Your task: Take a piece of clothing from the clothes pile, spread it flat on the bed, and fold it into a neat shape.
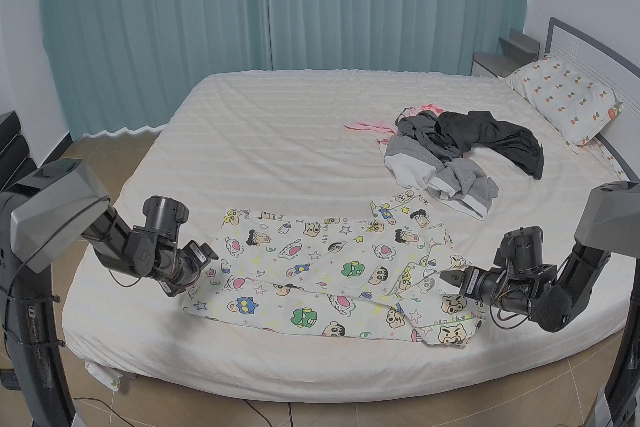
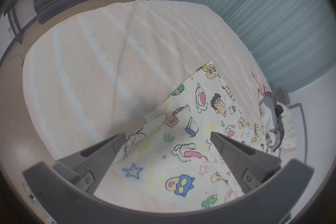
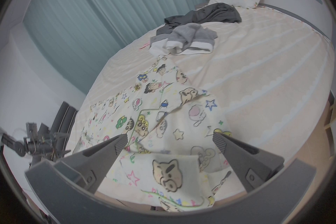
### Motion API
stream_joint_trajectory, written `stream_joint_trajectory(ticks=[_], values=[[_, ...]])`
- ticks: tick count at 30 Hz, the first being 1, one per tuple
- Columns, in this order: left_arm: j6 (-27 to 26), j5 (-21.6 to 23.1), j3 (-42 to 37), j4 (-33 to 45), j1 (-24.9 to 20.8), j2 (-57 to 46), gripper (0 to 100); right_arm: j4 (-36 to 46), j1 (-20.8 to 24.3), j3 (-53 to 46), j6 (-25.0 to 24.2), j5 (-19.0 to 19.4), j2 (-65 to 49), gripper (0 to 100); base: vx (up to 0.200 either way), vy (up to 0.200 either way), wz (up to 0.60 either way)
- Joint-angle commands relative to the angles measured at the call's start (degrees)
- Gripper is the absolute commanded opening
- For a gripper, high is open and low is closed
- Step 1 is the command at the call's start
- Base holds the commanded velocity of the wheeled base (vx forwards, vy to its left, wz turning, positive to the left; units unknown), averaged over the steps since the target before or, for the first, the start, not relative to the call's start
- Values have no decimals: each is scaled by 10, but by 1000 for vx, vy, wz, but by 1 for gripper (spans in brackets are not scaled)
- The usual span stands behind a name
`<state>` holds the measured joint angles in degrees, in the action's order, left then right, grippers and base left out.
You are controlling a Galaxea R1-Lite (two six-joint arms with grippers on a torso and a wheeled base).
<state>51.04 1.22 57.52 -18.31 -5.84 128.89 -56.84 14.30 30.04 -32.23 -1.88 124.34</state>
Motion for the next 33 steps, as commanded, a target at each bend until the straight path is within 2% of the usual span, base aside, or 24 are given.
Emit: stream_joint_trajectory(ticks=[1, 3, 7, 11, 15, 16, 23, 24, 27, 33], values=[[16, 44, -58, -13, 37, -65, 100, 0, -38, 4, -10, 0, -1, 100, 0, 0, 0], [42, 99, -89, -35, 54, -90, 100, 0, -46, -1, -29, 0, -16, 100, 0, 0, 0], [46, 179, -146, -95, 77, -106, 100, 2, -30, -38, -52, 3, -64, 100, 0, 0, 0], [46, 230, -190, -168, 87, -102, 100, 5, -15, -67, -59, 11, -63, 100, 0, 0, 0], [46, 243, -215, -210, 88, -102, 100, 3, -13, -71, -96, 37, -45, 100, 0, 0, 0], [45, 251, -226, -230, 89, -102, 100, 1, -14, -73, -107, 64, -38, 100, 0, 0, 0], [43, 259, -269, -317, 91, -94, 100, -15, -17, -66, -98, 99, 5, 100, 0, 0, 0], [43, 259, -282, -349, 90, -87, 100, -25, -17, -64, -91, 117, 17, 100, 0, 0, 0], [43, 259, -296, -379, 90, -80, 100, -39, -17, -64, -90, 130, 26, 100, 0, 0, 0], [43, 259, -298, -383, 89, -80, 100, -49, -18, -84, -92, 135, 1, 100, 0, 0, 0]])
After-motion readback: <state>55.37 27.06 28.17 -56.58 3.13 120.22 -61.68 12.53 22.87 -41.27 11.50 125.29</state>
